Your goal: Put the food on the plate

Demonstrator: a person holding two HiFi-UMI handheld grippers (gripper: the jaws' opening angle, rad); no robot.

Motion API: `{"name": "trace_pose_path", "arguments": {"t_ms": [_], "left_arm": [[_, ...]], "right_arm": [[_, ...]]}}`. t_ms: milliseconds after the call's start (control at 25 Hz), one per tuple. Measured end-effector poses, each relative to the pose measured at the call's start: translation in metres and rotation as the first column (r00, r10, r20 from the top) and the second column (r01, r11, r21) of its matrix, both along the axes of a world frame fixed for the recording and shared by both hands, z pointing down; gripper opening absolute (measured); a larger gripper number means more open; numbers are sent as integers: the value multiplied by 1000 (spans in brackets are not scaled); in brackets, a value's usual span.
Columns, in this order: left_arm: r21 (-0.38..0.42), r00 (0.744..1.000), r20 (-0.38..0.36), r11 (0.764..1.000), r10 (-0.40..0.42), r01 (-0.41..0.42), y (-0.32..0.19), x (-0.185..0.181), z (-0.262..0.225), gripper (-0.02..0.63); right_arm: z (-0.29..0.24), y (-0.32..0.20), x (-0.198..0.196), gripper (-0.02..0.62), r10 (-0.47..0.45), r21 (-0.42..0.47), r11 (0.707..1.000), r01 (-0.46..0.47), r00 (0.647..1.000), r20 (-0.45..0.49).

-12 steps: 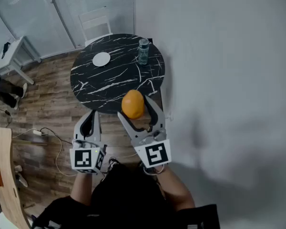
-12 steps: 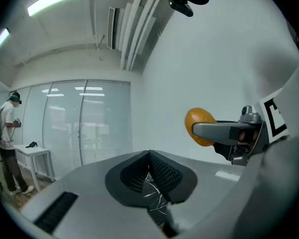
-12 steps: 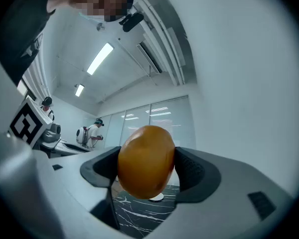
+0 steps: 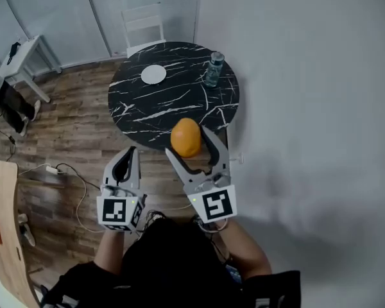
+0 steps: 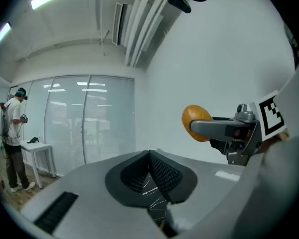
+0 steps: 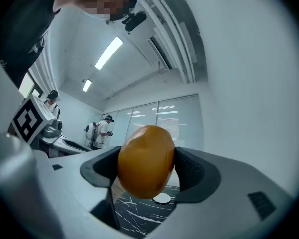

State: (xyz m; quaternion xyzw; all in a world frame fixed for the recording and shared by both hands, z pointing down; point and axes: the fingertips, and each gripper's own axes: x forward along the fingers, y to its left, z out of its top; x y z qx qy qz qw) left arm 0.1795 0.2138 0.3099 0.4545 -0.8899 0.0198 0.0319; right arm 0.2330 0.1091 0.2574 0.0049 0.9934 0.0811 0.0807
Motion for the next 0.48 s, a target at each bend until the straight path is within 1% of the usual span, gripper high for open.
{"name": "trace_pose_path", "arguments": {"t_ms": [120,280,400,480], "left_arm": [[-8,1000,-16,1000,3,-3,24,-18,7,0],[-21,999,-39,1000,19,-20,49,-39,19,0],[-27,998,-62,999,25,-26,59,-55,31,0],[-35,995,-87,999,39,-42,60,-61,41,0]], "right_arm": [[4,13,-20,328,14,-4,1000,-14,1000,-5],[15,30,-45,328,29,25,999,-28,999,-33],[18,40,-60,327,40,24,999,-39,999,-35],[22,42,-66,328,43,32,999,-41,998,-56]]}}
